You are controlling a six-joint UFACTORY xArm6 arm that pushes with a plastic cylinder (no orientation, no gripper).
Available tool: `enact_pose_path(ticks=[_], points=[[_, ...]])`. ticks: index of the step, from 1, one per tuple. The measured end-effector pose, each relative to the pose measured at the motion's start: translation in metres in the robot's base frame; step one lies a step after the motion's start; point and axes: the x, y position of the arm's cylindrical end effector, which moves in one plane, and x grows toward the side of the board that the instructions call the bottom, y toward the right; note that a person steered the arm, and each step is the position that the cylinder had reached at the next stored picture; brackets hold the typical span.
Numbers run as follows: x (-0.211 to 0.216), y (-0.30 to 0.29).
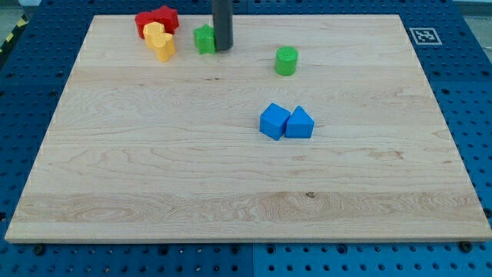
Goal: Move the green circle towards the group of blocks
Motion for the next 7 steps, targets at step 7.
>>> enact_pose_path(ticks=[7], points=[[0.083,0.169]])
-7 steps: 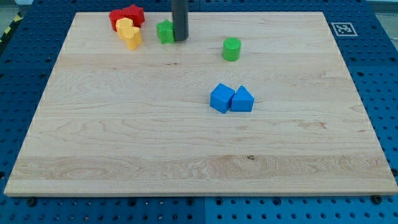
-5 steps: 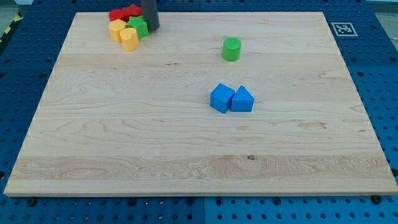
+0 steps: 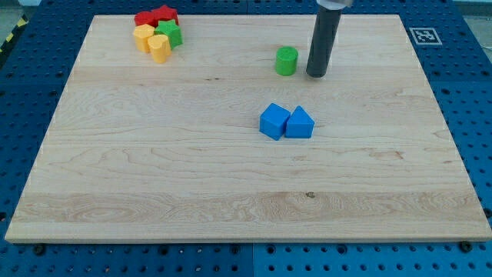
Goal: Move the green circle towards the group of blocks
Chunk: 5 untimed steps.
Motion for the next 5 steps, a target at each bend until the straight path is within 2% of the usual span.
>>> enact_pose_path(ticks=[2,5], points=[[-0.016,-0.038],[-0.057,-0.139]])
